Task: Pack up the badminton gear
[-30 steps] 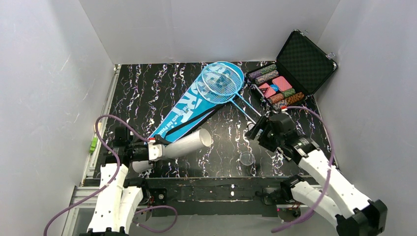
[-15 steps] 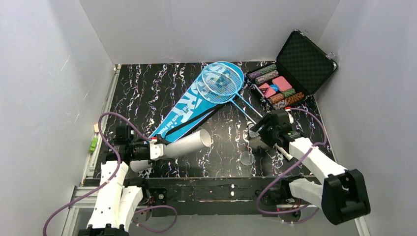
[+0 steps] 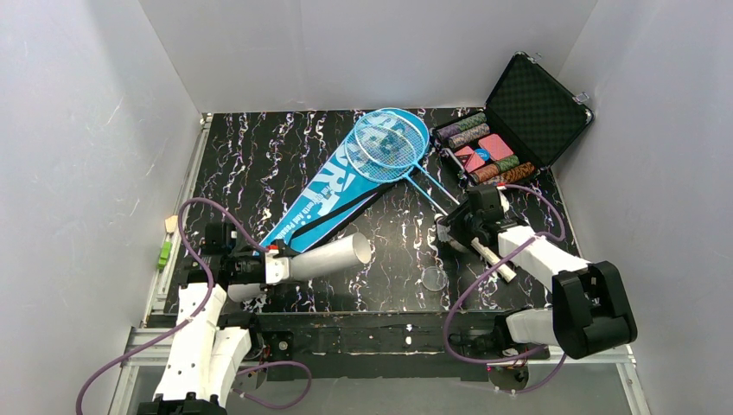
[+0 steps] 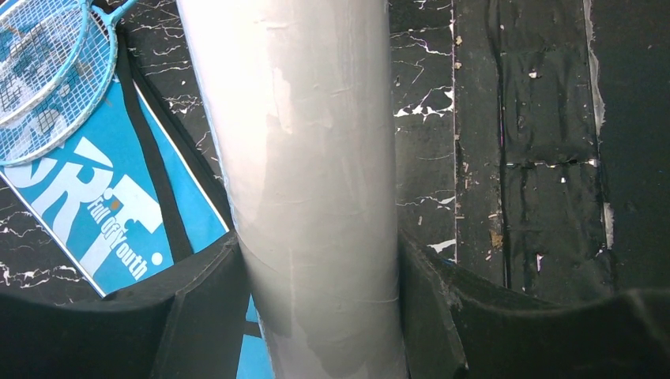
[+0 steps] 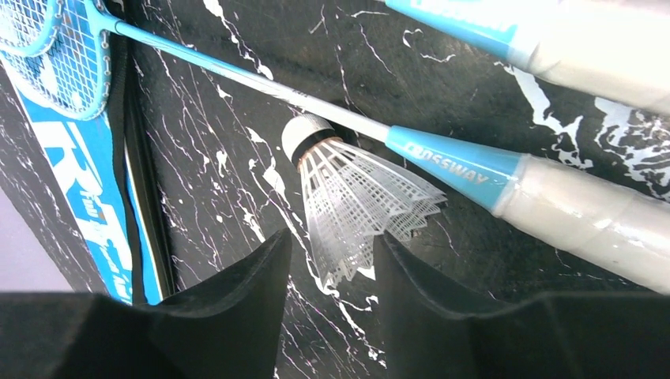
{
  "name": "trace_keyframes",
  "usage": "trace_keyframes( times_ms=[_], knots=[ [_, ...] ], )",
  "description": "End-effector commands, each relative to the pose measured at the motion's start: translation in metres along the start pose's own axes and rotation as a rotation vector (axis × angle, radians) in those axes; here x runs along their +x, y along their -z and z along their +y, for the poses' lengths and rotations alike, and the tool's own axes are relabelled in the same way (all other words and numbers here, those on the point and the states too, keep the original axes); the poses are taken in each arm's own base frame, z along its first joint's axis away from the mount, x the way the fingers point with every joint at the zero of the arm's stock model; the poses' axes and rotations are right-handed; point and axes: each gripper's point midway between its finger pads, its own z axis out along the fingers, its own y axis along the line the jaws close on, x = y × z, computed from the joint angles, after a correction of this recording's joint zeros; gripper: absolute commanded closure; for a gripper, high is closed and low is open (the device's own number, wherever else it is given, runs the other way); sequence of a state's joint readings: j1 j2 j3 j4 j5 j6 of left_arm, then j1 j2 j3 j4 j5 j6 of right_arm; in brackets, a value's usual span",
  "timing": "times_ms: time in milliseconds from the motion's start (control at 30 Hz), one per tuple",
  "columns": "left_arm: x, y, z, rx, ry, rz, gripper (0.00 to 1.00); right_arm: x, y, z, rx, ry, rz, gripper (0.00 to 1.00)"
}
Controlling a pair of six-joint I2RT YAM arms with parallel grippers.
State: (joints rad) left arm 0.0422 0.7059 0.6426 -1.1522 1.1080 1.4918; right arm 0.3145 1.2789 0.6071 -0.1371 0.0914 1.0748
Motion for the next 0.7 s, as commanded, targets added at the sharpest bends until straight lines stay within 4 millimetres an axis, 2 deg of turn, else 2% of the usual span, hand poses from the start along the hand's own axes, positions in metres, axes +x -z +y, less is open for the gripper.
trace_keyframes(
  times_ms=[0,67,233,267,300,333,367,467,533,667],
  knots=[
    [-0.005,-0.001,-0.002,0.007,-0.031,-0.032,1.00,-0.020,0.000,0.026,-0.054,-0.025,-0.060,0.53],
    [-0.004,-0.002,-0.003,0.010,-0.031,-0.029,1.00,-0.021,0.000,0.026,-0.050,-0.020,-0.062,0.61],
    [-0.004,-0.002,-0.005,0.010,-0.035,-0.029,1.00,-0.025,0.004,0.031,-0.052,0.005,-0.067,0.94],
    [-0.003,-0.002,-0.004,0.010,-0.034,-0.027,1.00,-0.024,0.008,0.033,-0.058,0.012,-0.059,0.99],
    [-0.004,-0.002,-0.004,0.010,-0.034,-0.027,1.00,-0.025,0.019,0.043,-0.101,0.044,-0.054,0.99],
    [-0.001,-0.002,-0.006,0.014,-0.039,-0.020,1.00,-0.013,0.056,0.071,-0.245,0.124,-0.003,0.99],
    [0.000,-0.002,-0.006,0.016,-0.040,-0.019,1.00,-0.002,0.074,0.080,-0.290,0.173,0.032,0.99],
    [0.001,-0.004,-0.007,0.023,-0.047,-0.025,1.00,0.043,0.145,0.113,-0.503,0.358,0.178,0.99],
    [-0.002,-0.004,-0.005,0.026,-0.040,-0.035,1.00,0.085,0.208,0.132,-0.704,0.504,0.322,0.99],
    [-0.002,-0.003,-0.005,0.032,-0.043,-0.036,1.00,0.115,0.256,0.137,-0.807,0.629,0.453,0.99]
  ],
)
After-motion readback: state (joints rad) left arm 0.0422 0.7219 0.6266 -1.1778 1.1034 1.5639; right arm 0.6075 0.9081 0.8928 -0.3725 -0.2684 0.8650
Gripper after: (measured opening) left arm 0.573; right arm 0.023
